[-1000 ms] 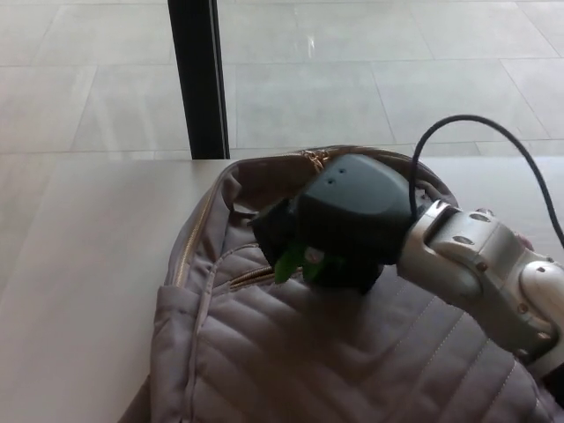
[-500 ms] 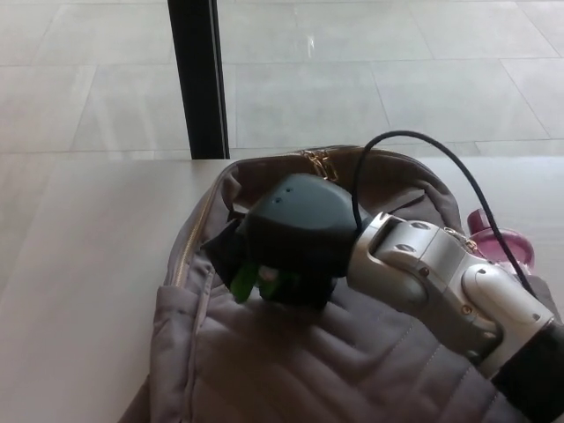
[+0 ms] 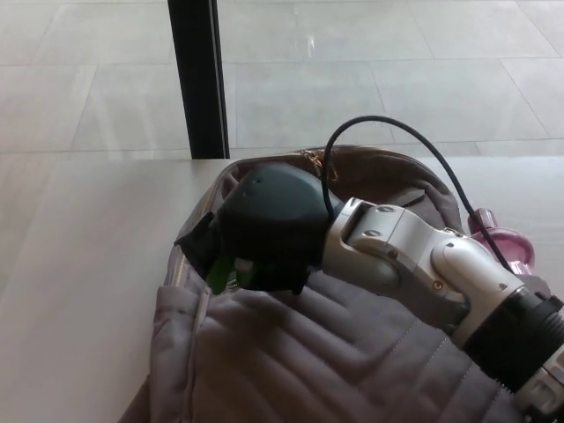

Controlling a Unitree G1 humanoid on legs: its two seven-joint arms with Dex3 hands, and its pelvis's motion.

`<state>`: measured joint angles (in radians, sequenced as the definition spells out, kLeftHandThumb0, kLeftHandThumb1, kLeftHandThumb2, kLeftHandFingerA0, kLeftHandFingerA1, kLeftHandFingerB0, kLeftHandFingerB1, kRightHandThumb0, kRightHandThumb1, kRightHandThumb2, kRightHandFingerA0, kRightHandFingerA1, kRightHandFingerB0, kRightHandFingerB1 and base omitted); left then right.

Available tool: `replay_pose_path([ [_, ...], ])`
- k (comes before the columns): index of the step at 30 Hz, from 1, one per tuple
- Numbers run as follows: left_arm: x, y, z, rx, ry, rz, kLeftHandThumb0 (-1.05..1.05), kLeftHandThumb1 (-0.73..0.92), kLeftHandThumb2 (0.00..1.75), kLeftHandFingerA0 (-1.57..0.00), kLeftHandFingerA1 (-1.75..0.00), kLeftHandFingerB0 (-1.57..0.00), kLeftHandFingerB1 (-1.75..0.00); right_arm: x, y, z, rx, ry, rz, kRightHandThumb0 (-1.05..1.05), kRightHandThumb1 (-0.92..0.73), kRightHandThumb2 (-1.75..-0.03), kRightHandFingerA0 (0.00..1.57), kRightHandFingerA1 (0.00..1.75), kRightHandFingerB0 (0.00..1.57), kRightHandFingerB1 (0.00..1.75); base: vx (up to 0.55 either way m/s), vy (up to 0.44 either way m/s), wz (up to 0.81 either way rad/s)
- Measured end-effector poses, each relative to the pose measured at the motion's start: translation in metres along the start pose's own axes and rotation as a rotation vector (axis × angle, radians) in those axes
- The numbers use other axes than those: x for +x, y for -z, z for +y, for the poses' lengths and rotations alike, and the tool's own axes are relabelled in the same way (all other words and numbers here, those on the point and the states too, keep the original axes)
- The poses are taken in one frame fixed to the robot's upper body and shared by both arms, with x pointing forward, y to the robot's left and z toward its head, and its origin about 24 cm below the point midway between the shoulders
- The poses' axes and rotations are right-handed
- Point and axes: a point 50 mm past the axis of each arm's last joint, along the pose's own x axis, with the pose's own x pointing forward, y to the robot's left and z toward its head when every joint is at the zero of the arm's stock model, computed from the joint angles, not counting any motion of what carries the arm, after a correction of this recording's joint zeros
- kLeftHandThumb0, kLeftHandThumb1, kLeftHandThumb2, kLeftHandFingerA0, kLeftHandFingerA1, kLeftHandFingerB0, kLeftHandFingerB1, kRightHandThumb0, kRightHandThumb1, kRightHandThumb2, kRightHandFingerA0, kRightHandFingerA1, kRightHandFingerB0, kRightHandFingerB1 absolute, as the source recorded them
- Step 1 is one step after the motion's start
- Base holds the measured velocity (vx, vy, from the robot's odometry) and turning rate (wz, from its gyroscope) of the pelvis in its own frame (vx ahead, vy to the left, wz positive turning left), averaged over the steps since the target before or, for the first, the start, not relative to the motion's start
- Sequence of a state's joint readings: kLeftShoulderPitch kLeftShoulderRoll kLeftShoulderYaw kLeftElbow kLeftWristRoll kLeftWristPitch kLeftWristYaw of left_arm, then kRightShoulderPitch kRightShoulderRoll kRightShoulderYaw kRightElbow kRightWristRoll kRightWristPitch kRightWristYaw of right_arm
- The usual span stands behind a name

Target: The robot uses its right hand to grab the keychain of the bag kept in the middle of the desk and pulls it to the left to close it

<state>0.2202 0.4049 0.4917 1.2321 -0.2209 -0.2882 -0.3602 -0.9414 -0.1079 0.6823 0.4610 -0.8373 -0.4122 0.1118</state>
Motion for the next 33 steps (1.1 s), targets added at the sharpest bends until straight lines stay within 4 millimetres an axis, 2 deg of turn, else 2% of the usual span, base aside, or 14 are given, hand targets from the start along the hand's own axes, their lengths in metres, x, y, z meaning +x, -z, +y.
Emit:
replay_pose_path([
  [4,0.0,-0.001,0.0,0.001,0.001,-0.002,-0.87,0.92,0.83,-0.69,-0.64,-0.61,-0.52,0.01,-0.005,0.001,-0.006,-0.01,-0.019,-0.3,-0.56,-1.18,0.99,1.75,0.86,1.19,0.0,0.0,0.0],
  [10,0.0,-0.001,0.0,0.001,0.001,-0.003,-0.89,0.92,0.85,-0.67,-0.64,-0.59,-0.51,0.025,-0.013,0.011,0.024,-0.027,-0.033,-0.32,-0.55,-1.17,1.0,1.74,0.86,1.12,0.0,0.0,0.0],
  [19,0.001,-0.001,-0.001,0.001,0.002,-0.005,-0.91,0.92,0.88,-0.67,-0.63,-0.58,-0.51,0.042,-0.017,0.007,-0.023,-0.033,-0.052,-0.31,-0.52,-1.13,1.07,1.75,0.8,1.24,0.0,0.0,0.0],
  [20,0.001,-0.002,-0.001,0.001,0.002,-0.006,-0.89,0.92,0.84,-0.66,-0.62,-0.58,-0.51,0.044,-0.018,0.005,-0.035,-0.034,-0.054,-0.39,-0.5,-1.14,1.26,1.39,0.89,1.12,0.0,0.0,0.0],
  [21,0.001,-0.002,-0.001,0.0,0.002,-0.005,-0.92,0.91,0.88,-0.65,-0.62,-0.57,-0.51,0.046,-0.019,0.003,-0.045,-0.032,-0.056,-0.38,-0.5,-1.14,1.26,1.39,0.91,1.13,0.0,0.0,0.0],
  [22,0.001,-0.001,0.0,0.0,0.001,-0.005,-0.89,0.92,0.85,-0.66,-0.62,-0.57,-0.51,0.048,-0.019,0.002,-0.049,-0.03,-0.058,-0.32,-0.49,-1.15,1.01,1.75,0.82,1.39,0.0,0.0,0.0],
  [24,0.001,-0.001,0.0,-0.002,0.001,-0.004,-0.9,0.92,0.84,-0.65,-0.62,-0.57,-0.51,0.052,-0.021,0.001,-0.054,-0.028,-0.059,-0.31,-0.47,-1.18,1.01,1.75,0.83,1.4,0.0,0.0,0.0],
  [25,0.0,-0.001,0.0,-0.003,0.002,-0.004,-0.89,0.92,0.82,-0.69,-0.63,-0.59,-0.51,0.053,-0.022,0.001,-0.054,-0.025,-0.059,-0.38,-0.48,-1.17,1.26,1.39,0.9,1.13,0.0,0.0,0.0],
  [26,0.0,-0.001,0.0,-0.005,0.001,-0.004,-0.89,0.92,0.82,-0.69,-0.63,-0.59,-0.51,0.055,-0.022,0.0,-0.053,-0.023,-0.06,-0.38,-0.48,-1.17,1.26,1.39,0.9,1.13,0.0,0.0,0.0],
  [27,0.0,-0.001,0.0,-0.006,0.001,-0.004,-0.89,0.92,0.84,-0.67,-0.62,-0.59,-0.52,0.056,-0.023,-0.001,-0.052,-0.02,-0.06,-0.37,-0.48,-1.17,1.26,1.39,0.88,1.12,0.0,0.0,0.0],
  [28,0.0,-0.001,0.0,-0.006,0.0,-0.004,-0.89,0.92,0.83,-0.68,-0.64,-0.6,-0.52,0.058,-0.024,-0.001,-0.051,-0.017,-0.061,-0.3,-0.52,-1.12,1.01,1.75,0.78,1.35,0.0,0.0,0.0],
  [30,0.0,-0.001,0.001,-0.008,-0.001,-0.005,-0.89,0.92,0.84,-0.66,-0.62,-0.59,-0.52,0.061,-0.027,-0.003,-0.05,-0.009,-0.065,-0.33,-0.61,-0.99,0.95,1.71,0.75,1.25,0.0,0.0,0.0],
  [32,0.0,-0.001,0.001,-0.008,0.0,-0.005,-0.91,0.91,0.87,-0.65,-0.61,-0.56,-0.51,0.064,-0.028,-0.005,-0.053,-0.001,-0.066,-0.35,-0.63,-0.99,0.89,1.72,0.73,1.34,0.0,0.0,0.0],
  [33,0.0,0.0,0.001,-0.008,0.0,-0.004,-0.81,0.8,1.21,-0.63,-0.67,-0.54,-0.6,0.066,-0.029,-0.006,-0.055,0.002,-0.067,-0.36,-0.6,-1.01,0.93,1.75,0.76,1.43,0.0,0.0,0.0],
])
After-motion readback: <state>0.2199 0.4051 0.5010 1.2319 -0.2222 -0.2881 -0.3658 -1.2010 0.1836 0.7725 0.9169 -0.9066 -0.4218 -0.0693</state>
